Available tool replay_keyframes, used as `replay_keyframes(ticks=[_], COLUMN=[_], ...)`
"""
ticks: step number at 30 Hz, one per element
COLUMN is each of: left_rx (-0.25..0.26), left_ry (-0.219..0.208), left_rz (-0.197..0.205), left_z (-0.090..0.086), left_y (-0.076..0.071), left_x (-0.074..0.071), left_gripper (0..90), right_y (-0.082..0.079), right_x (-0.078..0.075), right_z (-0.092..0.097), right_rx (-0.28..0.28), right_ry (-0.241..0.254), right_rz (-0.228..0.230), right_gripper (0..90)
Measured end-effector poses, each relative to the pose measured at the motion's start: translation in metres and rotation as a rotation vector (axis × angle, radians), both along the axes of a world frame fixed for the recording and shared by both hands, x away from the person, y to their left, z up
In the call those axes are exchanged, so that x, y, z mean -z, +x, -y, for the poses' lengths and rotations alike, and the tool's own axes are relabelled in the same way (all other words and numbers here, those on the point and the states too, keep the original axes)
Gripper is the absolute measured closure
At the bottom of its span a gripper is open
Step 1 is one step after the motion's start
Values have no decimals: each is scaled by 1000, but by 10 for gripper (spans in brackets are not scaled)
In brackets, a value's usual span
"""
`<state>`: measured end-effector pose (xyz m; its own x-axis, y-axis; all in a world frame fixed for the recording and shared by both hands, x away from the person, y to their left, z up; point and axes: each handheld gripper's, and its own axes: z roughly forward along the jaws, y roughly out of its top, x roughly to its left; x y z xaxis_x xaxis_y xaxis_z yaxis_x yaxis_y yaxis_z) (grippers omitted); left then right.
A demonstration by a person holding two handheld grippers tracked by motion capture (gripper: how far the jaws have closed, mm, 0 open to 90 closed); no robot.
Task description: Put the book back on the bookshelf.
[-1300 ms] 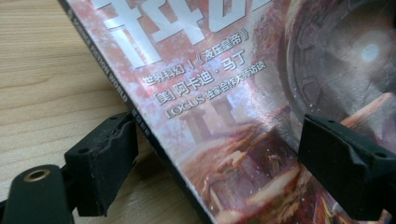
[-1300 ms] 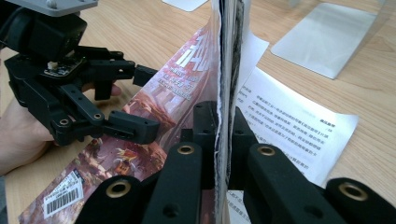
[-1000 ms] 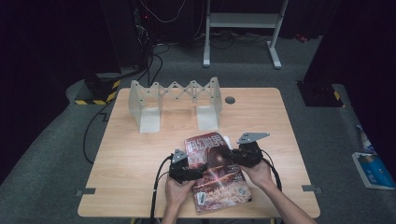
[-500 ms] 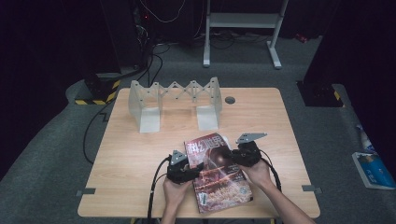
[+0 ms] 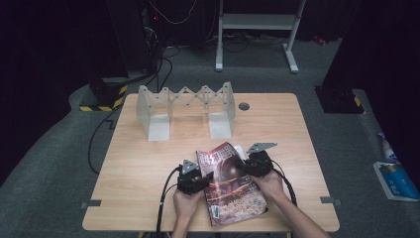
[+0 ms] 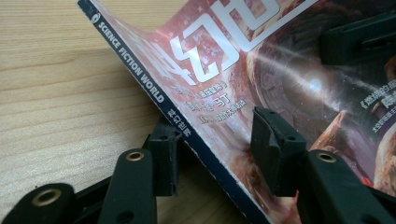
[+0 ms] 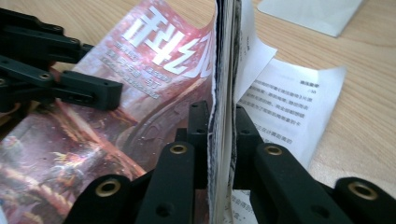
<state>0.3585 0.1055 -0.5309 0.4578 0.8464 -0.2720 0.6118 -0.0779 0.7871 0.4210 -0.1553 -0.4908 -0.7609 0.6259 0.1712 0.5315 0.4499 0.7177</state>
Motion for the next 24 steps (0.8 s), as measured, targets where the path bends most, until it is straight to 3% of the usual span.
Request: replay_keyframes(ticks=[7,14,20,24], left_rx=[-8,-11,-19,-19], left_ry=[-6,-6,-11,-13], left_rz=[1,1,-1,-2], left_z=[0,0,0,-1], left_y=[-1,-1,-1,-1], left_x=[0,0,0,0], left_gripper=[572,573,571,570], right_y=[5,4,4,6], right_x=[7,4,2,1], right_z=[5,18,34,39], right_rx=[49,99,153,186], right_ry=[-23,-30,-6,10], right_rz=[-31,18,34,32], right_gripper=[703,605,591,628])
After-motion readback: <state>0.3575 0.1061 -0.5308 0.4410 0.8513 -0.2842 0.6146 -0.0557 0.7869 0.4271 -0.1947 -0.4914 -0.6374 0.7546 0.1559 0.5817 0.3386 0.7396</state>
